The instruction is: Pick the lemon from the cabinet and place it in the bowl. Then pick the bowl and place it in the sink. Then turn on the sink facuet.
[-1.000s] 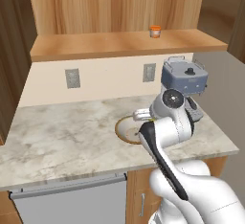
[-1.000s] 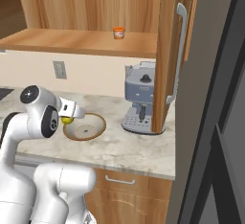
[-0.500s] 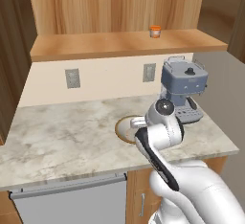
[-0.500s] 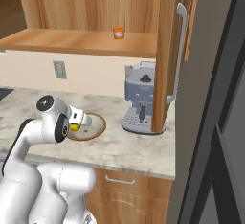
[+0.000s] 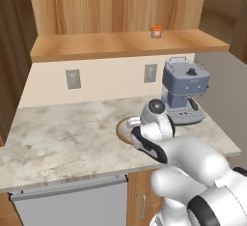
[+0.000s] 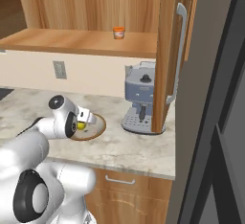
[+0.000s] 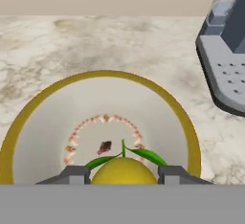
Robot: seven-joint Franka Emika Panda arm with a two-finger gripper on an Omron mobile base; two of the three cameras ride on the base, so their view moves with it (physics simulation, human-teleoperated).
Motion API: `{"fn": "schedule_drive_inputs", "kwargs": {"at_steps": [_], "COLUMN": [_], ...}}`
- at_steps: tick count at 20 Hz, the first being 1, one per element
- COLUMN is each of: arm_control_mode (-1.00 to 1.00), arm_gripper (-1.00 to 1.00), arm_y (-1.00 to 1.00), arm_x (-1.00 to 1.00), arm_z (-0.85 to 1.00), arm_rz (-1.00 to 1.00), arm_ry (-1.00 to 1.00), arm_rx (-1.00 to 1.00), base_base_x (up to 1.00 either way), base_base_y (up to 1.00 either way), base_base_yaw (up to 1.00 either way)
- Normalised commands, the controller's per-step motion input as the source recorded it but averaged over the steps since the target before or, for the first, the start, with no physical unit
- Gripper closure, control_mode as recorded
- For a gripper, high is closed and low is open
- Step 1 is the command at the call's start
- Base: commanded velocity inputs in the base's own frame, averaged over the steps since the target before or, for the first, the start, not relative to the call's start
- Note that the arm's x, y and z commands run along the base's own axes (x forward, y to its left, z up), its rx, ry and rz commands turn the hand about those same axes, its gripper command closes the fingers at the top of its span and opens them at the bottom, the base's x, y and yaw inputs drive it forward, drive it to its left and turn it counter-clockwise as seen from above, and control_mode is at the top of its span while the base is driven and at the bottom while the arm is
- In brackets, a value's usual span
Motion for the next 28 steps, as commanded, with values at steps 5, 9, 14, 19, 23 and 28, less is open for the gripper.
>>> {"fn": "schedule_drive_inputs", "kwargs": {"at_steps": [5,9,14,19,23,28], "arm_control_mode": [-1.0,-1.0,-1.0,-1.0,-1.0,-1.0], "arm_gripper": [1.0,1.0,-1.0,-1.0,-1.0,-1.0], "arm_y": [0.0,0.08,0.08,0.0,0.07,0.3], "arm_x": [0.26,0.02,0.0,0.0,0.03,-0.07], "arm_z": [-0.61,-0.37,-0.08,0.0,0.09,0.53], "arm_rz": [0.0,0.0,0.0,0.0,0.0,0.0], "arm_ry": [0.05,0.0,0.0,0.0,0.0,0.0], "arm_rx": [0.0,0.0,0.0,0.0,0.0,-0.03], "base_base_x": [0.0,0.0,0.0,0.0,0.0,0.0], "base_base_y": [0.0,0.0,0.0,0.0,0.0,0.0], "base_base_yaw": [0.0,0.0,0.0,0.0,0.0,0.0]}}
